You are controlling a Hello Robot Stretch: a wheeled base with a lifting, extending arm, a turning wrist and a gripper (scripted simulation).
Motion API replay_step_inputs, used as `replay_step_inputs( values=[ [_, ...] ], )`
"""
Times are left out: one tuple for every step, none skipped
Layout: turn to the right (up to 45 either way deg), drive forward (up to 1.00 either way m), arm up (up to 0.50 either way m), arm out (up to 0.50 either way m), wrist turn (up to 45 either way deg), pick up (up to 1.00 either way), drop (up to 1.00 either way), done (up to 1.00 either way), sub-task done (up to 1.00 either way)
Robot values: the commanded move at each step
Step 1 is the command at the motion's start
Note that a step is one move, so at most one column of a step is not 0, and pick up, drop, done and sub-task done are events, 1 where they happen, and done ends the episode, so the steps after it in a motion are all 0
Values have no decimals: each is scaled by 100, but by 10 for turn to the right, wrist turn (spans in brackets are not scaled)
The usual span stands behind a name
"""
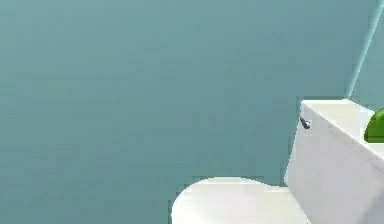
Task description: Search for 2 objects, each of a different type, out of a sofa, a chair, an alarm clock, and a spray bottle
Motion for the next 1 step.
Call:
replay_step_inputs(
  values=[
    [-450,0,0,0,0,0,0,0,0]
  ],
)
